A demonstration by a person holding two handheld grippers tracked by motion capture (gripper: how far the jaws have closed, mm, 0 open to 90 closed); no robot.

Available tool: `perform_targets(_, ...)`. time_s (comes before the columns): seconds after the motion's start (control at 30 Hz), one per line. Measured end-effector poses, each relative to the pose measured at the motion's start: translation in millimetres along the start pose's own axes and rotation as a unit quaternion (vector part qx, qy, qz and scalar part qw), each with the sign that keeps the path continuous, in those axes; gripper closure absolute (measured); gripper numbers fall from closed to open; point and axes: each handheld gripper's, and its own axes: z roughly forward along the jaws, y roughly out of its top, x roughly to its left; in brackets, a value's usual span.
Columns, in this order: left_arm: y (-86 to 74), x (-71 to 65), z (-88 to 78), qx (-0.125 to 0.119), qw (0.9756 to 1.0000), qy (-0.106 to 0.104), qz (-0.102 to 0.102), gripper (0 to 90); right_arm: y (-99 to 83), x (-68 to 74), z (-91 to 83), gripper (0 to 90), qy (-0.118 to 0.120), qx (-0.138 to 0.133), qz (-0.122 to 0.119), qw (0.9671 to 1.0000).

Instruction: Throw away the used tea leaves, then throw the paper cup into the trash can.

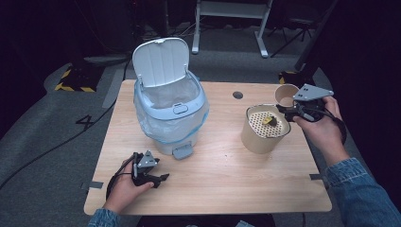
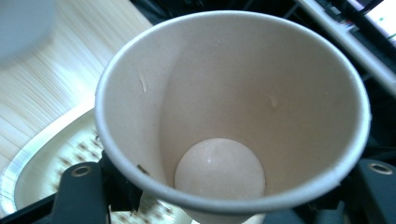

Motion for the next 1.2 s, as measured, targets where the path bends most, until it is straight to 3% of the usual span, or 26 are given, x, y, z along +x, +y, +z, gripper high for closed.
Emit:
perform_targets(0.07,0.0,-0.1,0.0,0.0,1.0,0.0,0.0,28.1,0.3,-1.4,-0.8,29.8,0.012,0.0,0.037,0.9993)
perform_targets(0.1,0.0,-0.1,0.0,0.0,1.0,0.0,0.0,28.1,-0.4,-4.2,-1.0,29.8,0.038,-0.008,0.077,0.9962)
perform_targets(0.13,0.0,-0.1,0.0,0.0,1.0,0.0,0.0,28.1,-0.4,-4.2,-1.0,29.8,0.038,-0.008,0.077,0.9962)
perform_targets(0.17,0.0,-0.1,0.0,0.0,1.0,0.0,0.0,28.1,-0.8,-5.6,-0.9,29.8,0.054,-0.015,0.092,0.9942)
perform_targets(0.23,0.0,0.0,0.0,0.0,1.0,0.0,0.0,28.2,-2.7,-10.6,-1.2,29.9,0.097,-0.056,0.124,0.9859)
perform_targets(0.27,0.0,-0.1,0.0,0.0,1.0,0.0,0.0,28.2,-2.7,-10.6,-1.2,29.9,0.097,-0.056,0.124,0.9859)
perform_targets(0.43,0.0,0.0,0.0,0.0,1.0,0.0,0.0,28.1,-4.9,-18.0,-4.2,29.9,0.141,-0.063,0.139,0.9782)
perform_targets(0.57,0.0,0.2,0.0,0.0,1.0,-0.001,0.001,28.1,-4.8,-22.9,-8.9,29.9,0.192,-0.074,0.15,0.9669)
perform_targets(0.73,0.0,0.1,0.0,0.0,1.0,-0.001,0.0,28.1,-3.8,-26.1,-10.3,29.9,0.233,-0.093,0.146,0.9569)
perform_targets(0.83,0.0,0.1,0.0,0.0,1.0,0.0,0.001,28.2,0.2,-25.1,-10.3,29.9,0.24,-0.101,0.14,0.9552)
perform_targets(1.0,0.0,0.2,0.0,0.0,1.0,-0.001,0.0,28.2,15.4,-16.1,-9.6,29.9,0.245,-0.105,0.122,0.9562)
perform_targets(1.2,0.0,0.3,-0.1,0.0,1.0,0.0,0.001,28.2,40.9,-5.9,-5.3,29.8,0.261,-0.118,0.108,0.952)
